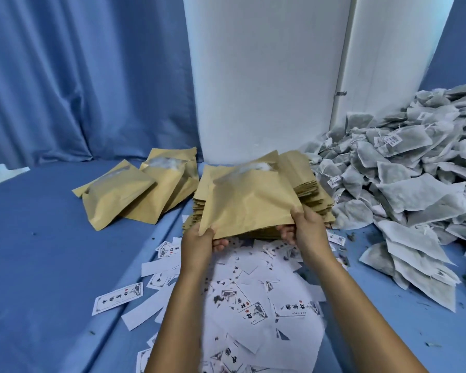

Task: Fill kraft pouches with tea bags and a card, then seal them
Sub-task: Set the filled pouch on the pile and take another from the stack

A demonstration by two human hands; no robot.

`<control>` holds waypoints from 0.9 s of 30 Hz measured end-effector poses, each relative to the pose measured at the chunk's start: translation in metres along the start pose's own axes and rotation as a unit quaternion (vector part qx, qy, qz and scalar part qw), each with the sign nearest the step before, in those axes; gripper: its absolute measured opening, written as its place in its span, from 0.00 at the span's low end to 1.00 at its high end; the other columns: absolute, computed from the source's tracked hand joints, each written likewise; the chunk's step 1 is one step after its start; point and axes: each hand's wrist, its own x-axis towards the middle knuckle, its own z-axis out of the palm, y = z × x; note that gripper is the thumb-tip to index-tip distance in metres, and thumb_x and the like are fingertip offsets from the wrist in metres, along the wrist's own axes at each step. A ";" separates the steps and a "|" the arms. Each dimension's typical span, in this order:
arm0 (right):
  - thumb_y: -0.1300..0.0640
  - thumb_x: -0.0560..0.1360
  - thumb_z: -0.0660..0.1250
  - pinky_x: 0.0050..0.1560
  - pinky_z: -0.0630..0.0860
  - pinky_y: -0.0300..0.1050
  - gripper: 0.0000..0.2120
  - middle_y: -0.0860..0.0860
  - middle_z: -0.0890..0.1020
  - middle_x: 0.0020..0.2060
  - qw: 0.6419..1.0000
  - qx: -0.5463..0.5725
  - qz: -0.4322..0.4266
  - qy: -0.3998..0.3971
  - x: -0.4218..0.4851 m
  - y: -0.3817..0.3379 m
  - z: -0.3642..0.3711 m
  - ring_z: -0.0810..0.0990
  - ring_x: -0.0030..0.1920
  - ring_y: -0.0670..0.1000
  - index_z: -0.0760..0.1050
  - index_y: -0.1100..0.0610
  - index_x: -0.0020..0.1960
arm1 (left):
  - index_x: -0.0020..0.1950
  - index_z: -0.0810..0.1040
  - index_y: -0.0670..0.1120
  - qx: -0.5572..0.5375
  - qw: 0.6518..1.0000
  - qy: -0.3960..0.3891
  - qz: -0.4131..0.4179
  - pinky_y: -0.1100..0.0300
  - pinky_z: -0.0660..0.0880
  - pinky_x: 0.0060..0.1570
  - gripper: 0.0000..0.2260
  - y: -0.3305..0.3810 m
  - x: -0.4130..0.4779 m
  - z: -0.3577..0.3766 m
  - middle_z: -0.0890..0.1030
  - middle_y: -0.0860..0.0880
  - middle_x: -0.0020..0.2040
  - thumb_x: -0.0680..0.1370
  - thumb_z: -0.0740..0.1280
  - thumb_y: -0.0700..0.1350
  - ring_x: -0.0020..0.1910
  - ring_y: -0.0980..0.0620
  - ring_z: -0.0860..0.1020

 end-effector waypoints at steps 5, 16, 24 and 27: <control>0.62 0.83 0.50 0.19 0.69 0.37 0.11 0.61 0.77 0.32 0.997 -0.001 -0.016 -0.072 -0.007 -0.016 0.066 0.74 0.20 0.48 0.65 0.59 0.64 | 0.73 0.63 0.42 -0.008 0.998 0.056 -0.011 0.65 0.76 0.26 0.21 0.023 0.034 -0.059 0.77 0.41 0.56 0.80 0.60 0.34 0.26 0.55 0.80; 0.60 0.77 0.66 0.62 0.71 0.44 0.22 0.56 0.74 0.64 0.953 -0.016 0.018 -0.302 0.034 -0.036 0.179 0.75 0.60 0.53 0.65 0.61 0.69 | 0.68 0.65 0.44 -0.188 0.981 0.041 -0.008 0.49 0.73 0.59 0.14 0.108 0.095 -0.162 0.71 0.43 0.61 0.82 0.58 0.42 0.59 0.42 0.75; 0.62 0.76 0.59 0.69 0.61 0.51 0.22 0.57 0.71 0.66 0.558 -0.811 -0.161 -0.068 0.069 0.027 0.074 0.69 0.67 0.56 0.64 0.56 0.70 | 0.53 0.71 0.43 0.113 0.977 -0.109 -0.144 0.53 0.75 0.43 0.05 0.054 0.083 -0.130 0.79 0.43 0.53 0.81 0.63 0.44 0.45 0.45 0.82; 0.64 0.76 0.60 0.58 0.67 0.44 0.13 0.50 0.79 0.53 0.536 -0.811 -0.227 -0.059 0.061 0.027 0.066 0.77 0.52 0.52 0.73 0.54 0.59 | 0.59 0.71 0.43 0.135 0.969 -0.160 -0.134 0.54 0.79 0.43 0.13 0.049 0.077 -0.102 0.79 0.41 0.57 0.80 0.64 0.50 0.46 0.46 0.82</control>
